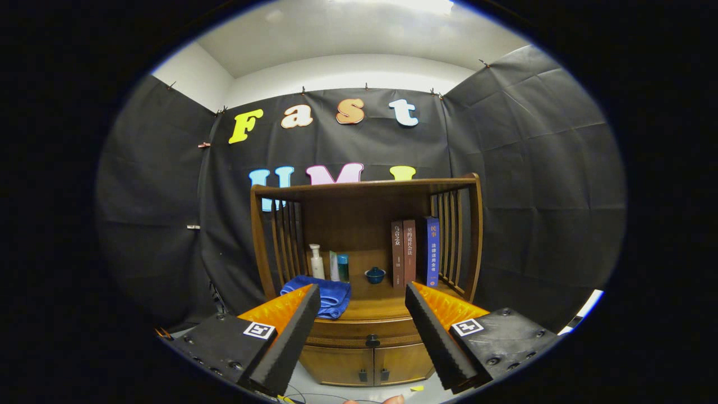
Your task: Pull open the drawer, take out the items inside it, and place them on the countertop above the cabinet.
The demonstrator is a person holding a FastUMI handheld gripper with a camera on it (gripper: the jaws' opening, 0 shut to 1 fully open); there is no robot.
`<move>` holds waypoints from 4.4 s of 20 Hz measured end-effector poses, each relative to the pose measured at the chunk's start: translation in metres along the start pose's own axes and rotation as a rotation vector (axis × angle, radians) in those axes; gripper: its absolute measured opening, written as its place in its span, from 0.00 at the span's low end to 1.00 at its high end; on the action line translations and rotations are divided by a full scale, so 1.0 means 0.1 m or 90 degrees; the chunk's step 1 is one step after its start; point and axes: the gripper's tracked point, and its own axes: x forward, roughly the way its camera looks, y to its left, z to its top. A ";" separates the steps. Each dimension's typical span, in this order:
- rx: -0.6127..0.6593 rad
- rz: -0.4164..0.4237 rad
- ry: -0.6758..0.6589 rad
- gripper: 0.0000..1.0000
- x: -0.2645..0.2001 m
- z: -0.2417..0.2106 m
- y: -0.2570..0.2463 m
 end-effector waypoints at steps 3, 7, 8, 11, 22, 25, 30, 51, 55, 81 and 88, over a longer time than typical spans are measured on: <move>-0.019 0.010 -0.003 0.98 0.16 -0.51 -0.01; -0.057 -0.003 0.024 0.99 0.49 -1.27 -0.15; -0.054 -0.004 0.033 0.99 0.57 -1.45 -0.18; -0.021 -0.007 0.058 0.99 0.88 -2.02 -0.28; 0.027 -0.011 0.167 0.62 1.76 -3.26 -0.32; 0.068 0.001 0.176 0.52 1.79 -3.31 -0.29; 0.017 0.004 0.150 0.29 1.79 -3.30 -0.32; 0.076 -0.003 0.161 0.20 0.27 -3.17 -0.34; 0.076 -0.003 0.165 0.20 0.24 -3.18 -0.35; 0.085 0.156 0.131 0.98 0.44 -1.13 -0.40; -0.094 0.156 0.378 0.99 1.25 -1.68 -0.36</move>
